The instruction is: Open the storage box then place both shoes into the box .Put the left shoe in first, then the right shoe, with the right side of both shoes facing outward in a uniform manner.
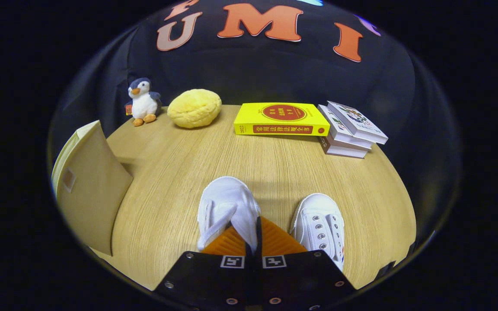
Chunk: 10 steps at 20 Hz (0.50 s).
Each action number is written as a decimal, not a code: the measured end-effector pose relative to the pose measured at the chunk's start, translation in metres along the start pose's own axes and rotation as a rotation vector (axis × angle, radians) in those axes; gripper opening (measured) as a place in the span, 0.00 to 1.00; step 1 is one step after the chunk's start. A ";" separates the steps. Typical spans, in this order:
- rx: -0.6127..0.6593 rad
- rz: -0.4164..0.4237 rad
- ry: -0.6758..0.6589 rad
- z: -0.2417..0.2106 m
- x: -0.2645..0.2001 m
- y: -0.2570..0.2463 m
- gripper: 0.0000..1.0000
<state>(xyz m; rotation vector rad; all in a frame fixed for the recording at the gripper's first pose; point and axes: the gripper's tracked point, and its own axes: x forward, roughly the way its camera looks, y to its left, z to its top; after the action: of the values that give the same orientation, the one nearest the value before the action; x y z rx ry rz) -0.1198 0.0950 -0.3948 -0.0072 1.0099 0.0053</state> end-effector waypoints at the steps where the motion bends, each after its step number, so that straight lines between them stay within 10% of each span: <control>1: 0.021 0.014 -0.009 0.006 -0.006 0.005 0.01; 10: 0.046 0.090 -0.095 0.083 -0.072 0.066 0.01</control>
<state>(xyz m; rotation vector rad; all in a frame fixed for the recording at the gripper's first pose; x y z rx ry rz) -0.0881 0.1616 -0.2902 0.0796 0.9145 0.0641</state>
